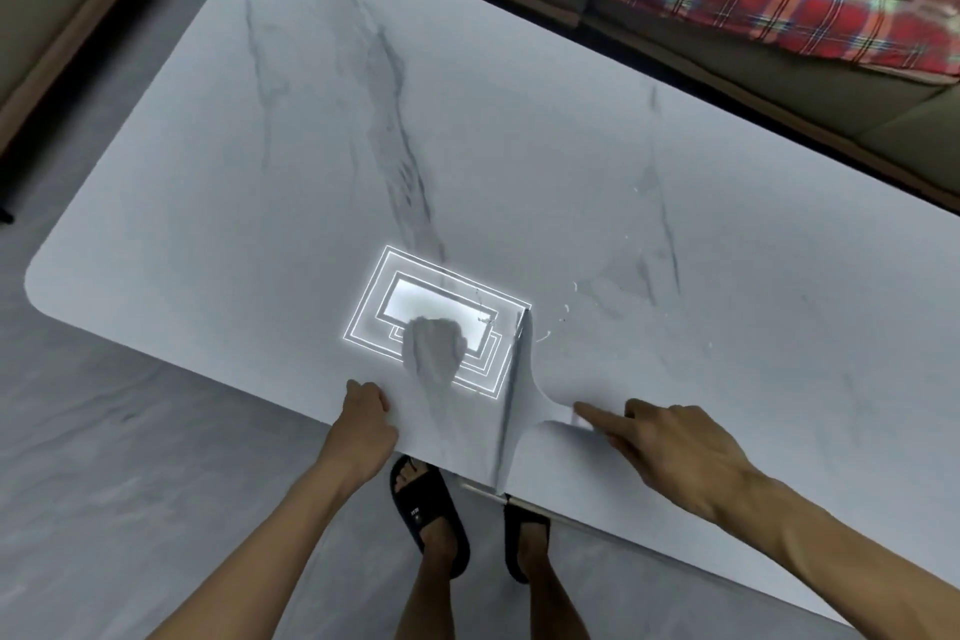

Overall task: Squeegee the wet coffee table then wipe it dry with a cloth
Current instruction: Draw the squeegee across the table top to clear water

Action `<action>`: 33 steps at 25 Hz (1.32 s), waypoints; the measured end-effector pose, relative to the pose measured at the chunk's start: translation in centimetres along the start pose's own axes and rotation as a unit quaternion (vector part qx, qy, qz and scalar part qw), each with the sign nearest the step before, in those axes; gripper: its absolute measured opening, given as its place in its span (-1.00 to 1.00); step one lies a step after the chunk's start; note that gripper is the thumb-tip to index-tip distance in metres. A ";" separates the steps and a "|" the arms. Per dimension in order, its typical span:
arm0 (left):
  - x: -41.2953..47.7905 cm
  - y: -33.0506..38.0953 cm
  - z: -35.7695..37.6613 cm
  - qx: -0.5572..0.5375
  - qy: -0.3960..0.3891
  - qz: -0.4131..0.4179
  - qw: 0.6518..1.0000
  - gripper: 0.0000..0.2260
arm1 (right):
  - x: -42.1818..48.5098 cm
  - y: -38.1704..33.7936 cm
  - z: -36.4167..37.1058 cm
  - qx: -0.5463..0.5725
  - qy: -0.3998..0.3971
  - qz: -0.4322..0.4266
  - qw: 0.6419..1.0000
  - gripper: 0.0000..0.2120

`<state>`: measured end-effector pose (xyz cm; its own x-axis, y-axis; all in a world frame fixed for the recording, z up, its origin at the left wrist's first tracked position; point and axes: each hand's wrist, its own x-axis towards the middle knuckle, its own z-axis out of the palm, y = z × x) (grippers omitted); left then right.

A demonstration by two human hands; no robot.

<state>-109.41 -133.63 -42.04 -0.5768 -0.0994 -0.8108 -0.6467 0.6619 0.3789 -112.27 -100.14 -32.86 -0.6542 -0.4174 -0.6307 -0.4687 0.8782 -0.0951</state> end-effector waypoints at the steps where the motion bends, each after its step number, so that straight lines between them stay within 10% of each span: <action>1: 0.1 -0.1 0.7 0.011 0.001 0.004 1.000 -0.82 | 0.5 -0.9 -0.4 0.016 0.013 -0.021 1.000 -0.55; 10: 0.7 1.0 5.2 0.023 0.134 -0.019 0.991 -0.77 | 6.6 -3.6 3.4 0.033 0.053 -0.110 0.992 -0.56; 20: -2.1 5.7 13.1 0.033 0.022 -0.055 0.998 -0.83 | -6.0 12.1 7.1 0.030 0.066 0.023 0.997 -0.60; 28: -2.6 6.8 11.2 0.040 -0.036 -0.035 0.998 -0.85 | -0.9 3.8 7.9 0.068 0.050 -0.125 0.989 -0.61; 33: -2.6 6.6 10.9 0.063 -0.039 -0.050 0.996 -0.80 | -2.8 10.7 8.8 0.040 0.054 -0.077 0.995 -0.62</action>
<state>-106.79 -120.92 -42.27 -0.4683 -0.1147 -0.8761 -0.6282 0.7405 0.2388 -110.27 -87.57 -38.87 -0.6402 -0.5671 -0.5182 -0.5224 0.8159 -0.2477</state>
